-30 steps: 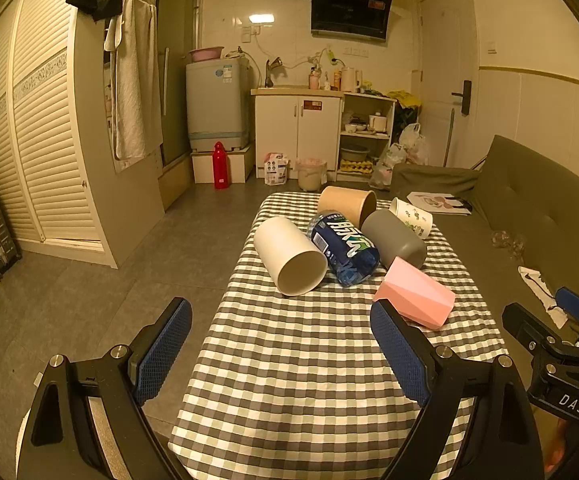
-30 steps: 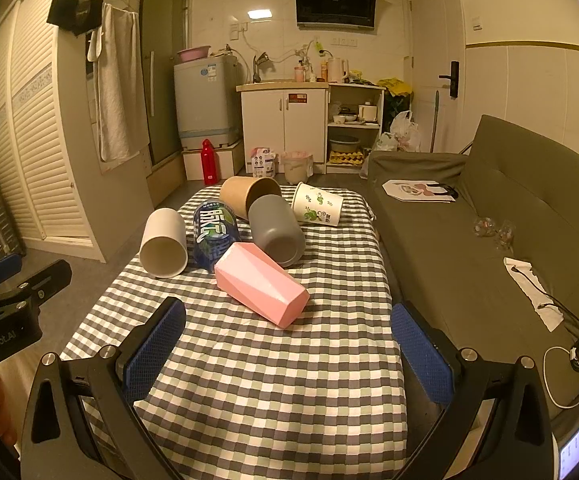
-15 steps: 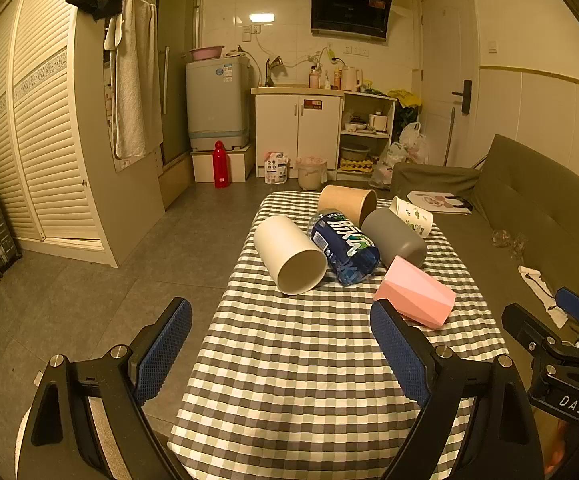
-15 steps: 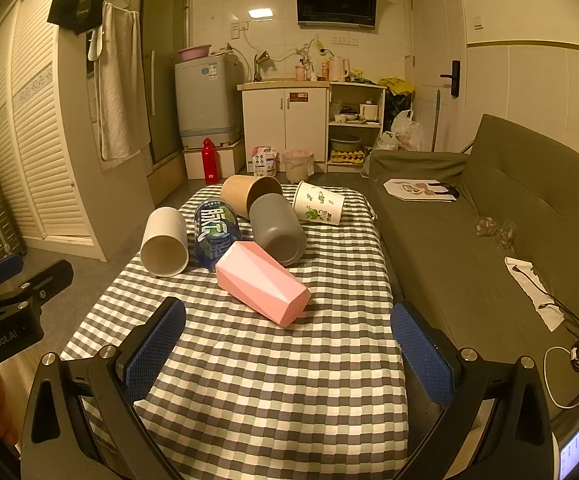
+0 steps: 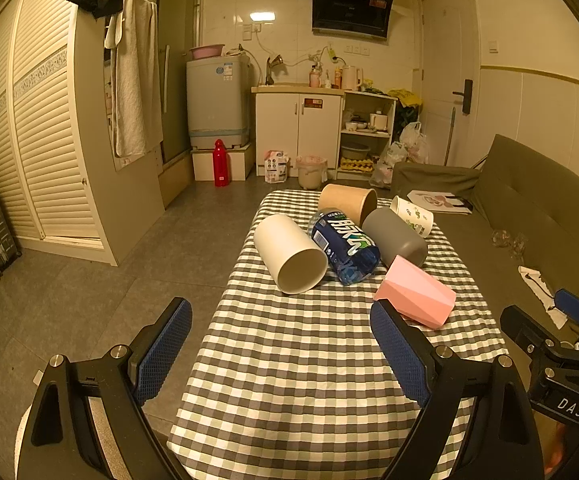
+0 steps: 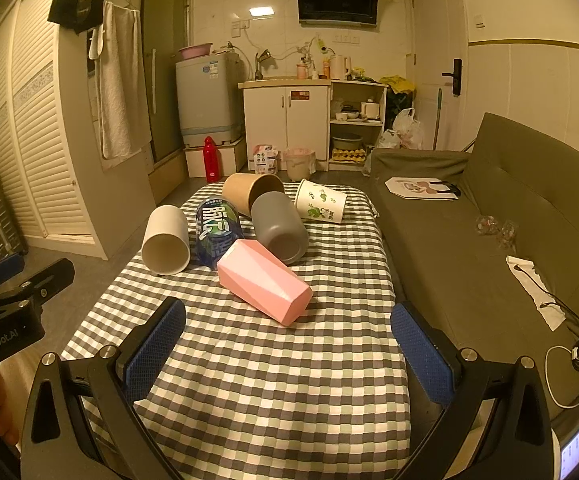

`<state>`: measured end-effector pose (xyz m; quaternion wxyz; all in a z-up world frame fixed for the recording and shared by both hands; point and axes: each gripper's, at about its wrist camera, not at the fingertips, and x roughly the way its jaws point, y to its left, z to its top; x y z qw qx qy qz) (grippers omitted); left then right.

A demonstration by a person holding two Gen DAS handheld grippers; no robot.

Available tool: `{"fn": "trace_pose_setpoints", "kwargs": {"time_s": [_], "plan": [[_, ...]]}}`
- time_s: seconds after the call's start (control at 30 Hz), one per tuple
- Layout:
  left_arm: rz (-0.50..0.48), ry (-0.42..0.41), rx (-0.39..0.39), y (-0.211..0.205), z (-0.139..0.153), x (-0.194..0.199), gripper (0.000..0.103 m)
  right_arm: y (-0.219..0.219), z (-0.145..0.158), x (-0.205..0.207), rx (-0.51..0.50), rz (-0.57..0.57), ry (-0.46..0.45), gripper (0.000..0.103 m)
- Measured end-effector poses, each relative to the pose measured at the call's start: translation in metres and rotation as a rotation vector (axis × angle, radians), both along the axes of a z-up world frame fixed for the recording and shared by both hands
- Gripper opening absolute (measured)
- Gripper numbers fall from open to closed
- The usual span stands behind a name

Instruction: Flip cup upside down

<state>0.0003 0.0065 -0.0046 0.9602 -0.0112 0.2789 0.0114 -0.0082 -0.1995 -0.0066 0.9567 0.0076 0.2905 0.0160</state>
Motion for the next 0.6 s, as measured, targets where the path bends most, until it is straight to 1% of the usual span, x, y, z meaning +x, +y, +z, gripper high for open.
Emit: {"fn": "trace_pose_setpoints", "kwargs": {"time_s": [0.5,0.6], "plan": [[0.001,0.009,-0.003,0.0002,-0.0052,-0.0016,0.093,0.0029,0.0026,0.0041,0.005,0.023,0.013,0.103],[0.004,0.02,-0.006,-0.0026,-0.0071,0.004,0.093,0.0024,0.0048,0.0069,0.01,0.029,0.017,0.103]]}}
